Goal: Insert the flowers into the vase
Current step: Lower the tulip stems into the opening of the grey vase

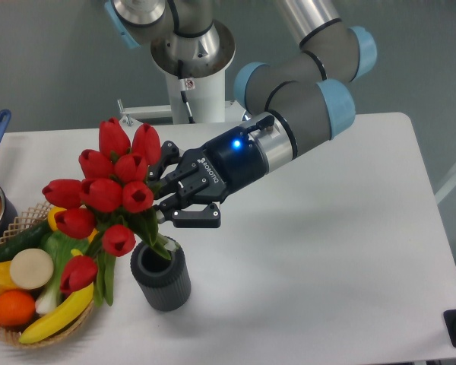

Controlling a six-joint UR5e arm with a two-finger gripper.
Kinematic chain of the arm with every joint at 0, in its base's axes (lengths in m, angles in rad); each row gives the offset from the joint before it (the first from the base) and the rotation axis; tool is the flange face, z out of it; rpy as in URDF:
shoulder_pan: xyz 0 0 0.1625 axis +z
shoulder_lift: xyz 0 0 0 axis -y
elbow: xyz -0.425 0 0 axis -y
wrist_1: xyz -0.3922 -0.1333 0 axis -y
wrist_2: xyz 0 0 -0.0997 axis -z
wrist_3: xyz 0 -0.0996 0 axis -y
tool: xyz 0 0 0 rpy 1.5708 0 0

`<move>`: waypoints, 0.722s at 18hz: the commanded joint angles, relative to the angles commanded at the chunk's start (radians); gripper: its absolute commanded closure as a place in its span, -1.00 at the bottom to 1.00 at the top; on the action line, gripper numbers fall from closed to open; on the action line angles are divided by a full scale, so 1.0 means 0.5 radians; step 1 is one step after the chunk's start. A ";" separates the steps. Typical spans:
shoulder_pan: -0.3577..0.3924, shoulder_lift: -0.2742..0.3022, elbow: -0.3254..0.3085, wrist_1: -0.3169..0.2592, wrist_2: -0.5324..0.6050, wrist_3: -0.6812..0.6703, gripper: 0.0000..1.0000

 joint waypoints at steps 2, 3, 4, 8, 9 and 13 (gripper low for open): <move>-0.003 -0.012 -0.003 0.000 0.000 0.003 0.56; -0.003 -0.022 -0.006 0.000 -0.003 0.003 0.56; -0.003 -0.022 -0.012 0.000 -0.003 0.003 0.56; -0.006 -0.071 -0.018 0.000 -0.003 0.006 0.56; -0.003 -0.071 -0.040 0.000 -0.003 0.006 0.56; -0.021 -0.098 -0.049 0.000 -0.006 0.006 0.56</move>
